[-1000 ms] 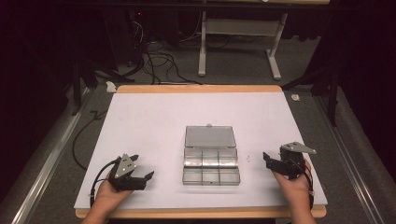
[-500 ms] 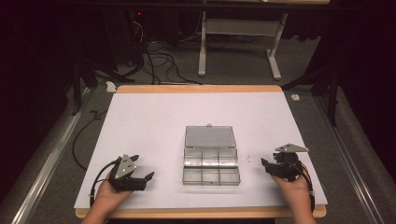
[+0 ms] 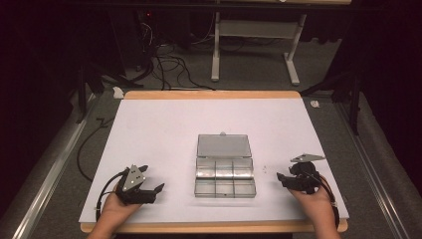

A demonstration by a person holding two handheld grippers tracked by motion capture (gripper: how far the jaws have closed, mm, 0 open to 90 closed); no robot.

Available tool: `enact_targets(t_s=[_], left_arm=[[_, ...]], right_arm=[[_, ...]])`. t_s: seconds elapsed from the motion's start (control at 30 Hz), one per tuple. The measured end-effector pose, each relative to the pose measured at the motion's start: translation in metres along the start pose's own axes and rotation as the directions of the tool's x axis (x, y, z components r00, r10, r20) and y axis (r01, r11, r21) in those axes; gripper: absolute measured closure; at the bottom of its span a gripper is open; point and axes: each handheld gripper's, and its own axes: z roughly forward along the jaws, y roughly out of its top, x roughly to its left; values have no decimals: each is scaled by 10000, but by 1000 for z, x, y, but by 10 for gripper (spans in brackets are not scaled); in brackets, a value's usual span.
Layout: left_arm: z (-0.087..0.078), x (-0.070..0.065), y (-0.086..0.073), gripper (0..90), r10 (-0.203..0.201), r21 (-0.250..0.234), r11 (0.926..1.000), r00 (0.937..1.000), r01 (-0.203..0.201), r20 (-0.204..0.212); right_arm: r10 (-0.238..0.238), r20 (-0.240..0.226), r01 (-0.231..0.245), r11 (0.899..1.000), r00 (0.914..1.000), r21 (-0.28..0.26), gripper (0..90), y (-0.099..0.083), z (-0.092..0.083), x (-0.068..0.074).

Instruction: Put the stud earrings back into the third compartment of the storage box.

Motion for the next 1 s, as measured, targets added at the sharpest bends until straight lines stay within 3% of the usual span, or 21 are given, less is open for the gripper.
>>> enact_targets(t_s=[0.47, 0.5, 0.77, 0.83, 1.0], left_arm=[[0, 0, 0, 142, 97, 20, 10000, 9999, -97, 85], [0, -1, 0, 142, 116, 20, 9999, 9999, -116, 79], [0, -1, 0, 142, 137, 27, 9999, 9999, -138, 86], [0, -1, 0, 142, 147, 36, 9999, 9998, -147, 92], [0, -1, 0, 142, 153, 35, 9999, 9998, -153, 102]], right_arm=[[-228, -194, 245, 9951, 9996, 957, 442, 9, 5, 4], [-312, -227, 337, 9919, 9993, 1225, 447, 11, 7, 5], [-535, -407, 602, 9806, 9977, 1867, 461, 20, 12, 6], [-718, -473, 806, 9717, 9963, 2219, 465, 24, 13, 9], [-945, -545, 1055, 9603, 9940, 2584, 471, 30, 13, 15]])
